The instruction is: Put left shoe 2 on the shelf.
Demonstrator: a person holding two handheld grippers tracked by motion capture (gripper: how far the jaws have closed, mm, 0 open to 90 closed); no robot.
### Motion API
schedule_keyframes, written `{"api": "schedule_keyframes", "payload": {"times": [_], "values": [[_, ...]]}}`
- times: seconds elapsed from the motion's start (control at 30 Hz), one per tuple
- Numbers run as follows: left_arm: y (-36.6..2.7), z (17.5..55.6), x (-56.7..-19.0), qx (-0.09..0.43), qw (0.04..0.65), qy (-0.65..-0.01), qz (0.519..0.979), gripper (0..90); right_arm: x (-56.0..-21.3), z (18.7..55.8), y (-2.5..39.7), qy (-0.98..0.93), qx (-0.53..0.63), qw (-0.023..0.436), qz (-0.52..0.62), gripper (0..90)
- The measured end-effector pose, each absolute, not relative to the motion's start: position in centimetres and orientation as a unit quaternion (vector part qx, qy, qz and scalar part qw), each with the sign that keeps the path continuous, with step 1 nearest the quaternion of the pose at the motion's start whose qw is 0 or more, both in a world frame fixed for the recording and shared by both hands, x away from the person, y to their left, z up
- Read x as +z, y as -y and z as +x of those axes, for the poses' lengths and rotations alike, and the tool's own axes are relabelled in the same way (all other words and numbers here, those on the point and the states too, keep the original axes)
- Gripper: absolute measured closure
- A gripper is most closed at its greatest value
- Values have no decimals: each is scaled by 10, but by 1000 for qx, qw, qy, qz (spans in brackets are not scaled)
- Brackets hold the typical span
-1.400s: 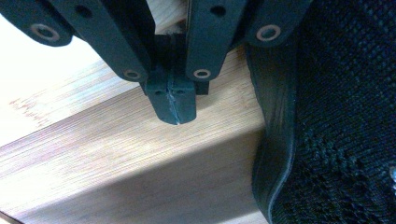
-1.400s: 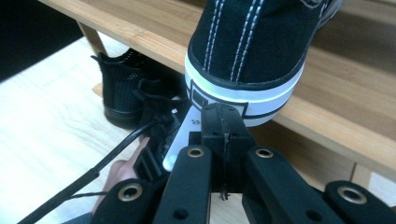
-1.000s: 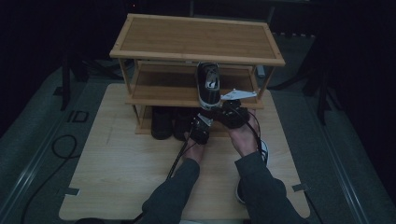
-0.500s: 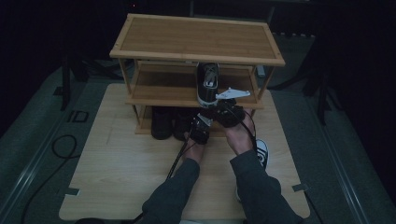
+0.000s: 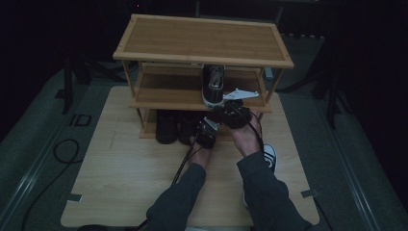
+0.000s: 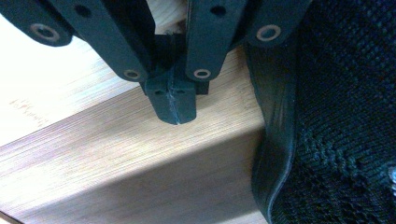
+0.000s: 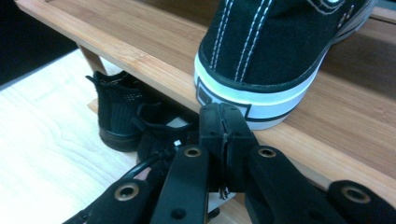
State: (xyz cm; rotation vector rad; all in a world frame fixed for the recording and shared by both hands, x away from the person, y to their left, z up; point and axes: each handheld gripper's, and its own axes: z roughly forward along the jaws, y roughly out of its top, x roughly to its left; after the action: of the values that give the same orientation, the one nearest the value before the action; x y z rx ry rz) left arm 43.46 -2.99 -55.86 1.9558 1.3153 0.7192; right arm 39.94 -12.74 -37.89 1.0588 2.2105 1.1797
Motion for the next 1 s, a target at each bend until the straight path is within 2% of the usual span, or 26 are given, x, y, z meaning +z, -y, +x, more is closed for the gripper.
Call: {"api": "schedule_keyframes", "payload": {"times": [0.33, 0.77, 1.0], "values": [[30, 435, -559, 275, 332, -504, 749, 900, -376, 378, 155, -788, 415, 221, 398, 692], [30, 435, -558, 274, 331, -500, 752, 900, -413, 348, 199, -789, 393, 187, 435, 615], [30, 435, -558, 274, 330, -500, 753, 900, -424, 331, 220, -778, 381, 193, 461, 570]]}}
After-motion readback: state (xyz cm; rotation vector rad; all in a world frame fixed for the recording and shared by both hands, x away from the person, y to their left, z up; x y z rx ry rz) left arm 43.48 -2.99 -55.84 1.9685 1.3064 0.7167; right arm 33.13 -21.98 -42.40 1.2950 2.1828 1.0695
